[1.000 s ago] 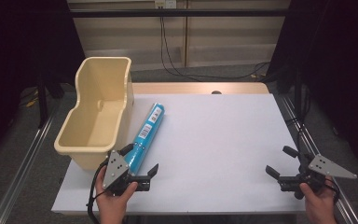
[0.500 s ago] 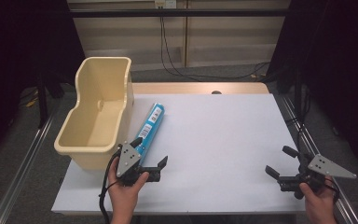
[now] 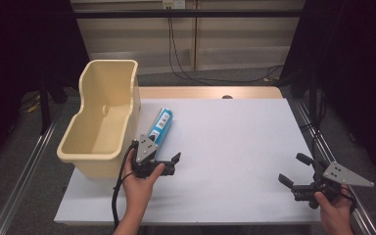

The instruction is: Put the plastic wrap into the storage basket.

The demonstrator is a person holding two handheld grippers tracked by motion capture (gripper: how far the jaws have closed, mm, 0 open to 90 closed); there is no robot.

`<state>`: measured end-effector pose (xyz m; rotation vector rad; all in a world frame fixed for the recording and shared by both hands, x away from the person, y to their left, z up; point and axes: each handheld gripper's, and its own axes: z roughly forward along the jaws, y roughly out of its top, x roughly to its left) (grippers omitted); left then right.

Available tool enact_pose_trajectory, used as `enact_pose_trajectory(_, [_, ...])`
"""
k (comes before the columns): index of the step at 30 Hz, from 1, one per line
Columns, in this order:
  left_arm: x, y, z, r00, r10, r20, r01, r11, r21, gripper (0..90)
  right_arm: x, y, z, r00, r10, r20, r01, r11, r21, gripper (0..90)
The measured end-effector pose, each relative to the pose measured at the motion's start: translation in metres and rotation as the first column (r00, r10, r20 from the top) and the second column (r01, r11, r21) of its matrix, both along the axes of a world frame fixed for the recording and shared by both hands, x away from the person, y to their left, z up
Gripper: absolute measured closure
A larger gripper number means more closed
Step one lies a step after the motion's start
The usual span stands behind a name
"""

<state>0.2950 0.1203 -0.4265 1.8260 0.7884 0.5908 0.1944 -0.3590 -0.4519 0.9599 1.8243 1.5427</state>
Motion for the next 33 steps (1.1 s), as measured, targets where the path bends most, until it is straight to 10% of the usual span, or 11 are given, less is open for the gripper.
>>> enact_pose_trajectory(12, [0.032,-0.007,0.002,0.9838,0.043,-0.174,-0.025,0.9943,0.104,0.0,0.0,0.001,0.001,1.0,0.01,0.0,-0.01,1.0,0.0,0.8])
enact_pose_trajectory(23, [0.06,-0.013,0.009,0.9456,0.098,-0.31,-0.046,0.9844,0.17,0.0,0.0,0.001,0.001,0.9999,0.01,0.002,-0.01,0.9999,0.0,0.9])
enact_pose_trajectory(33, [0.074,-0.015,0.009,0.9281,0.139,-0.346,-0.066,0.9744,0.215,0.0,0.001,0.0,0.001,0.9998,0.019,0.002,-0.019,0.9998,0.002,0.9])
